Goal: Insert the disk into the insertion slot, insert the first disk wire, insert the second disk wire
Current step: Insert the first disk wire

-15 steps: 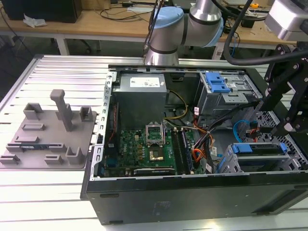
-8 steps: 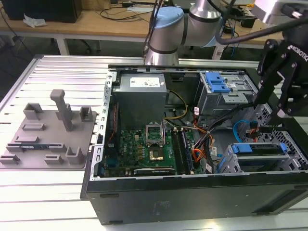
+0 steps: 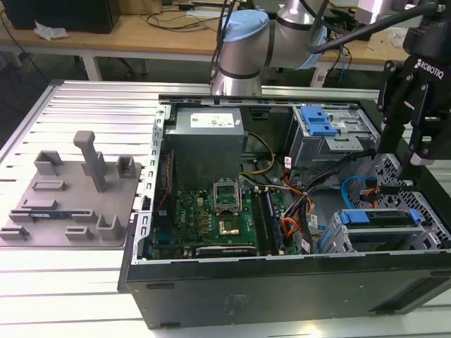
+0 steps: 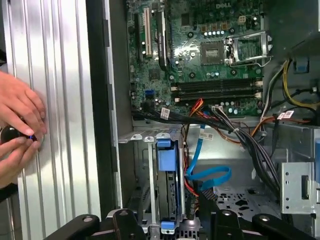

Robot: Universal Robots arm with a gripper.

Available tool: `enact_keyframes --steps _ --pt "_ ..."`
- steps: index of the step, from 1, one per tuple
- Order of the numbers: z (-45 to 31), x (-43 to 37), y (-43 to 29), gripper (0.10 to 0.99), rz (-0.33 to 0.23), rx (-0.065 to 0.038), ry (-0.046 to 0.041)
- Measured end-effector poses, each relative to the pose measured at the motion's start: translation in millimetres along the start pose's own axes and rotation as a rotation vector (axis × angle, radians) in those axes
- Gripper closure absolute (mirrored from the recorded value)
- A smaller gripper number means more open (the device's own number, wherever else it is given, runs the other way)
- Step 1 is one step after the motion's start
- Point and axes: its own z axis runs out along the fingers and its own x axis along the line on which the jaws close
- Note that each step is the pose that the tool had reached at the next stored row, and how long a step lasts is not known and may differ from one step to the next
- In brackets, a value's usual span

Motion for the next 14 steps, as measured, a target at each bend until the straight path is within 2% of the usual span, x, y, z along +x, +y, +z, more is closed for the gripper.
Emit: enact_keyframes --steps 1,2,3,4,5,6,10,11,12,13,14 --pt "-0.2 -3.7 2.3 0.525 0.001 0.0 0.0024" --pt "-1.4 -13.7 2.8 0.525 -0.001 0.001 0.017" --pt "-2.1 -20.0 3.1 0.525 -0.002 0.002 0.0248" --pt "-3.1 -25.9 3.2 0.525 -0.005 0.002 0.0261" --pt "-3.4 -28.6 1.9 0.525 -0.006 0.002 0.026" --pt "-3.3 -29.5 -1.6 0.525 -0.007 0.002 0.0259" --pt "-0.6 -32.0 -29.7 0.525 -0.009 -0.012 0.028" --pt "0.3 -32.8 -33.5 0.525 -0.01 -0.014 0.0302" --pt "1.1 -35.1 -36.6 0.525 -0.01 -0.015 0.0412" --pt "1.8 -36.8 -36.6 0.525 -0.01 -0.014 0.0549" --pt "2.8 -37.0 -36.5 0.525 -0.002 -0.014 0.0605"
